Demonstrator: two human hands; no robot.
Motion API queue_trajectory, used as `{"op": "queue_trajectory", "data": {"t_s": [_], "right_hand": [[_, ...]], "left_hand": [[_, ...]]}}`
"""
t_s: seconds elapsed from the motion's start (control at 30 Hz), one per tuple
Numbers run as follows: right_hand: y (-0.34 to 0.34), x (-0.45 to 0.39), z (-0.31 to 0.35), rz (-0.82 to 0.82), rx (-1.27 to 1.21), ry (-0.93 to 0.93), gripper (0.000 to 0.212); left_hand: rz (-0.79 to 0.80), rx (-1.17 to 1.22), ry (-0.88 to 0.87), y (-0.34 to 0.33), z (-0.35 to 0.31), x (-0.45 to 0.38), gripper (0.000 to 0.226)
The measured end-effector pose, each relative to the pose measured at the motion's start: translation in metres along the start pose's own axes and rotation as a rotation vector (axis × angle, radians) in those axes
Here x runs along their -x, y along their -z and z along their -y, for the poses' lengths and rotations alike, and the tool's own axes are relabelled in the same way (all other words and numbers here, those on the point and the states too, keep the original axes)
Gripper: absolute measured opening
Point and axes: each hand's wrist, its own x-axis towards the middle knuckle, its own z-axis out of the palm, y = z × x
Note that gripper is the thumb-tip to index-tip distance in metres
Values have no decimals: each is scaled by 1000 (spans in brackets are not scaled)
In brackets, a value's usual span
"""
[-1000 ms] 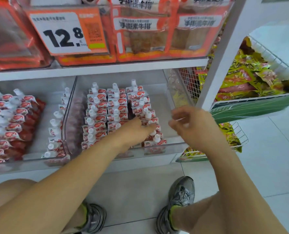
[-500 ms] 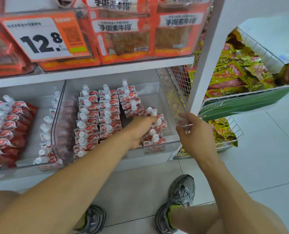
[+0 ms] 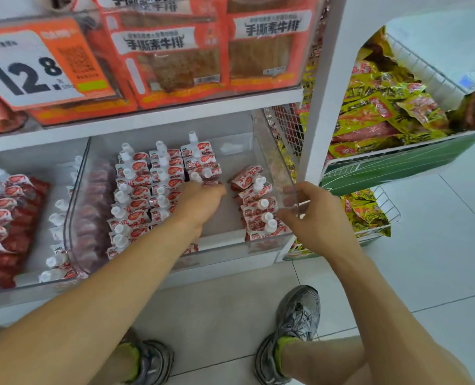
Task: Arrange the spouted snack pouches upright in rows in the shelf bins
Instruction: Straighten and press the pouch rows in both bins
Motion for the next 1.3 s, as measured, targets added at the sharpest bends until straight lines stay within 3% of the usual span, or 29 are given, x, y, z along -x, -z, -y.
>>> {"op": "queue_trajectory", "data": {"t_s": [0.13,0.23,0.3,0.4,0.5,0.57,0.7,0.93,1.1,1.3], "right_hand": [[8,0,4,26,32,-11,38],[16,4,24,-254,-57,186,24],[13,-4,46,-290,-39,425,11],[-10,-46,74,126,363,524,21],[-37,-90,94,561,721,318,48],[-49,-106,102,731,882,230,44],[-51,-118,112,838,1068,235,13],[-57,-134,108,952,1198,221,37],[-56,-147,105,988,1126,186,36],[-50,-137,102,949,1133,232,22]], "left_hand": [[4,-470,-205,8,-1,-4,15],[-156,-746,-435,23,-1,-17,54],[-190,-927,-567,30,-5,-28,77],[-36,-1043,-598,34,-16,-45,106],[145,-1205,-570,35,-16,-60,118],[199,-1265,-528,34,-13,-67,119],[142,-1225,-531,35,-17,-80,115],[127,-1208,-594,44,-28,-96,103],[127,-1156,-586,39,-33,-101,104],[133,-1112,-674,20,-43,-101,79]]}}
